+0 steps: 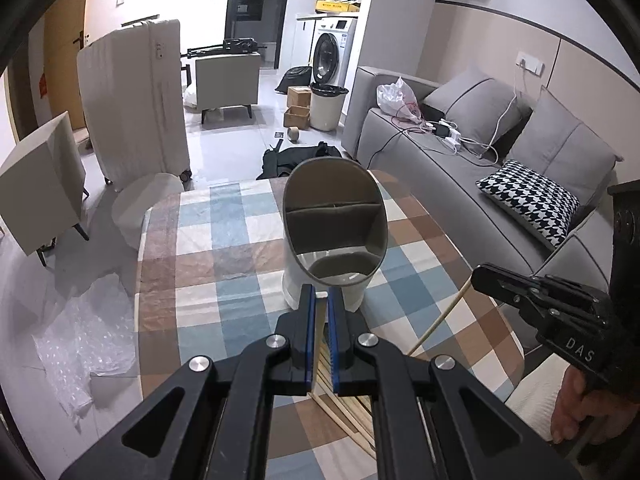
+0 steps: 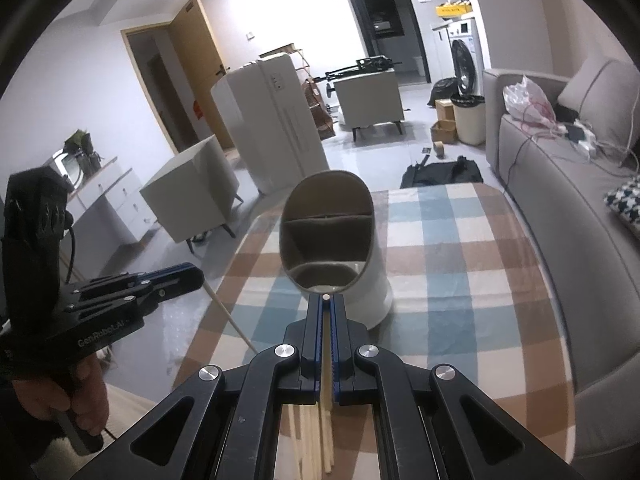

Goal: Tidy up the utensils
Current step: 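Lower both chopsticks into the white holder and open both tools, then withdraw both open tools up from the white holder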

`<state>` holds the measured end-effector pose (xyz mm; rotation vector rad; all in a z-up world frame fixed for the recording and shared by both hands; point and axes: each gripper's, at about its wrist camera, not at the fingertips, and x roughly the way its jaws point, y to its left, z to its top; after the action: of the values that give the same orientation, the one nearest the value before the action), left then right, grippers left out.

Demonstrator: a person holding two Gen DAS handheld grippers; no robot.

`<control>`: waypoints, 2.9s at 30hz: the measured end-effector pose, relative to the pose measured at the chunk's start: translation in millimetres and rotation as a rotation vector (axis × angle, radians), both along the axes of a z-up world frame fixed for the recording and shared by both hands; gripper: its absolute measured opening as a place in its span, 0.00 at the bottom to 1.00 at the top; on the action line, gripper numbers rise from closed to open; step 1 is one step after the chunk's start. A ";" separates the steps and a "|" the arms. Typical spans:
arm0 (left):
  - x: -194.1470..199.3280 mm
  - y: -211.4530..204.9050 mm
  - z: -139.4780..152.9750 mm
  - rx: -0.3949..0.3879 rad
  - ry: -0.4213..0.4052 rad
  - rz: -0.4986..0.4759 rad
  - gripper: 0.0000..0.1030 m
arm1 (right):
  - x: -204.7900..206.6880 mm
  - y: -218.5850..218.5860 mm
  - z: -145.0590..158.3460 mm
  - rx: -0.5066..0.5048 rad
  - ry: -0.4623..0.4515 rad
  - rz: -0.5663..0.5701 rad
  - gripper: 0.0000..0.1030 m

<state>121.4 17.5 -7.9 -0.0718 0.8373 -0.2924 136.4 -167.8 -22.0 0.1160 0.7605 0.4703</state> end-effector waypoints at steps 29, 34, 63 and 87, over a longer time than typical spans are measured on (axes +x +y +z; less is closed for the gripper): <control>95.8 19.5 122.3 -0.143 -0.066 0.116 0.01 | 106.6 37.1 154.9 -0.064 -0.195 0.039 0.03; 122.7 13.6 101.6 -0.144 -0.050 0.103 0.01 | 137.3 48.5 138.1 -0.095 -0.170 0.064 0.03; 86.6 43.4 66.4 -0.092 0.089 0.248 0.66 | 110.4 -7.9 78.3 0.060 0.005 -0.035 0.36; -4.4 24.3 47.3 0.024 -0.021 0.308 0.82 | -8.4 -9.9 58.1 0.040 -0.052 -0.036 0.74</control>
<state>117.1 41.8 39.3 -0.1725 0.7964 0.0064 128.0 -177.7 36.2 0.1539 0.6970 0.4531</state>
